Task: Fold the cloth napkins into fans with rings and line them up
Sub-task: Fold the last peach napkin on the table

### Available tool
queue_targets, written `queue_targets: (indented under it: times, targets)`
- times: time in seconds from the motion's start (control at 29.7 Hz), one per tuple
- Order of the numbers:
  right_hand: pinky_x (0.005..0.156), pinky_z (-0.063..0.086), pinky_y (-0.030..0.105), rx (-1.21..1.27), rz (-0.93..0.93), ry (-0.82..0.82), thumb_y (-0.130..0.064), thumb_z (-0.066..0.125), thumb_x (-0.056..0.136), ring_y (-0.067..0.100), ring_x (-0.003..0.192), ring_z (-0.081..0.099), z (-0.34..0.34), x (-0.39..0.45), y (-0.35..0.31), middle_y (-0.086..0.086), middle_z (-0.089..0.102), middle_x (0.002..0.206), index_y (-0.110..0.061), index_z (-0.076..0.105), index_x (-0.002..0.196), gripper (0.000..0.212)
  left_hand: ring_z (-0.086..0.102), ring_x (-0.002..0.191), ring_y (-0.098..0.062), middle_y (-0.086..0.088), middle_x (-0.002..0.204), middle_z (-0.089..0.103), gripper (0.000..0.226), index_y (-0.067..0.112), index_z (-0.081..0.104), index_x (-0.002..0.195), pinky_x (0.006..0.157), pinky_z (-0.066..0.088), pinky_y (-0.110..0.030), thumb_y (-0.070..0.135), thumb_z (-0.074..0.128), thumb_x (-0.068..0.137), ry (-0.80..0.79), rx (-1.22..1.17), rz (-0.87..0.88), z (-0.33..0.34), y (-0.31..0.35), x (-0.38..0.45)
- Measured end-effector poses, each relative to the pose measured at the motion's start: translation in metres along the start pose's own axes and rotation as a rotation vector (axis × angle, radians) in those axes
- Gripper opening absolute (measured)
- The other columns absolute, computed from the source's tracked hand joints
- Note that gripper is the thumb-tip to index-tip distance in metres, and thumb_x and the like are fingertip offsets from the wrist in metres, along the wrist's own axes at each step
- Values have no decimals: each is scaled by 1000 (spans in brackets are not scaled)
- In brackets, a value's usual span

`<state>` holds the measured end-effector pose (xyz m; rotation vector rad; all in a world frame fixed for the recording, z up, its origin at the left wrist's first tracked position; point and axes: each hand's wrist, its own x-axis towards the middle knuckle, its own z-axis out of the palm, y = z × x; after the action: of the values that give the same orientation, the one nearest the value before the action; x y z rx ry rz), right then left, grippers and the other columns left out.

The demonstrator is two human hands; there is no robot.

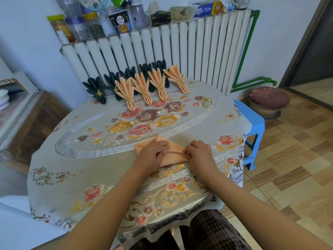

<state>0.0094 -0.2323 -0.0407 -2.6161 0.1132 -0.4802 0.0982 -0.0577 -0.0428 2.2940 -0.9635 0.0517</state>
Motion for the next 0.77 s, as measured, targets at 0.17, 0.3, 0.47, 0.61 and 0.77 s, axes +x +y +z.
queue_targets:
  times: [0.17,0.3,0.47,0.61,0.77]
  targets:
    - [61,29,33,-3,-40,48,-4,62,72,31,64,54,0,1,7,5,58,65,-9,74,69,13,40,128,-21,-4,132,56,51,20,65,123,106,18,-31,45,34,92,-55,251,46,0,-3,-11]
    - [56,34,31,-20,-110,12,-4,69,68,29,59,54,1,3,10,4,57,62,-11,73,64,9,44,103,-17,1,106,57,35,24,66,122,87,19,-22,38,47,95,-84,266,3,-11,3,-3]
    - [49,46,32,-73,-216,-54,-1,77,63,29,57,58,-8,10,12,6,60,61,-9,72,67,10,54,84,-10,8,88,65,17,22,76,94,70,35,-22,34,71,84,-195,249,-84,-31,9,19]
    - [61,36,30,-214,-232,-182,-9,61,83,28,81,57,-21,16,4,6,63,82,-13,66,88,8,55,72,-7,13,72,61,12,19,73,75,56,33,-17,29,77,78,-456,319,-140,-43,21,48]
    - [73,38,26,-143,-106,-425,-25,66,85,20,96,55,-32,40,-1,2,63,101,-15,68,96,15,53,71,-7,10,74,61,16,22,67,73,58,39,-22,28,82,73,-688,474,-132,-43,36,74]
